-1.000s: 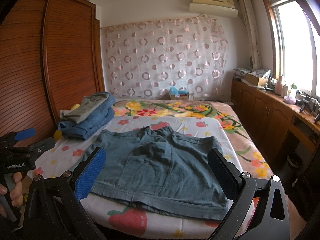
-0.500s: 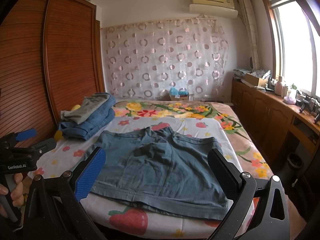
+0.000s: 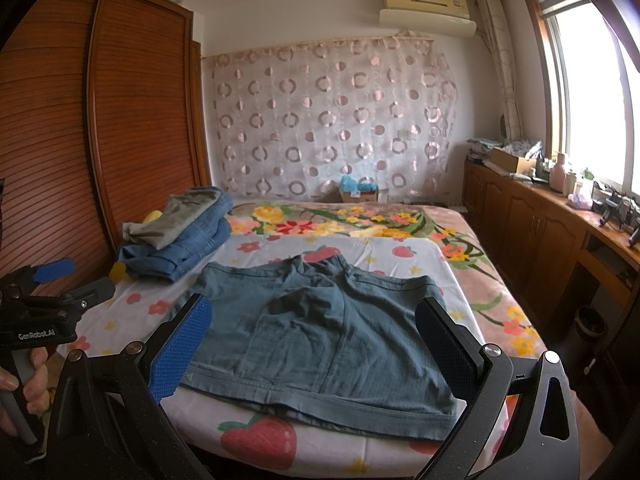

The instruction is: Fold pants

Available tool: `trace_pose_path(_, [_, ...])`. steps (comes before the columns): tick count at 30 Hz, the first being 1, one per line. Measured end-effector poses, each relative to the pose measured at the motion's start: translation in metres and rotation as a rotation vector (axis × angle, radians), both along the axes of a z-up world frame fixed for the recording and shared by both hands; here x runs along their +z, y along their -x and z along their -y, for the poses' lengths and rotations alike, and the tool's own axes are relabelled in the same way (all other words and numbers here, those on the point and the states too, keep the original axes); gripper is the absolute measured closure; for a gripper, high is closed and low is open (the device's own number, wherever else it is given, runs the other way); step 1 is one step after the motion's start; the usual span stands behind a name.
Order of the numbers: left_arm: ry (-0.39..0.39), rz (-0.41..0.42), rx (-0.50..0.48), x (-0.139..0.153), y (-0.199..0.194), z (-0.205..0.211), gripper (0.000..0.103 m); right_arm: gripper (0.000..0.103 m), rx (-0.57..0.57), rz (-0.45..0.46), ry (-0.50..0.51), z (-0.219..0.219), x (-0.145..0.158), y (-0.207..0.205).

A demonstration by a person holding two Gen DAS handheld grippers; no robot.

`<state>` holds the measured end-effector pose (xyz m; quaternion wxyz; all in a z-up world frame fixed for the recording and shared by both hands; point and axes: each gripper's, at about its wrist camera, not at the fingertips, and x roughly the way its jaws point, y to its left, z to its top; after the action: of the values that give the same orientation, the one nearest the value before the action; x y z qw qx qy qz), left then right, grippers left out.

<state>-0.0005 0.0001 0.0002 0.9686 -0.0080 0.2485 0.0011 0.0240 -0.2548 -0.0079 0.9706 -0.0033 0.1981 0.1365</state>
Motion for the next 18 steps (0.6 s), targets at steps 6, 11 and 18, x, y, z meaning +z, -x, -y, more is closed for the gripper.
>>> trace_pose_path(6, [-0.001,0.001,-0.001,0.0,0.0,0.0,0.0,0.0,0.001,0.002,0.0,0.001,0.003,0.002])
trace_pose_path(11, [-0.001,0.001,-0.001,0.0,0.0,0.0,0.0,0.0,0.0,0.002,-0.001,0.001,0.002,0.001])
trace_pose_path(18, [0.005,-0.044,-0.02,-0.009,-0.01,0.008,0.0,0.0,-0.001,-0.017,0.007,-0.006,0.01,0.003])
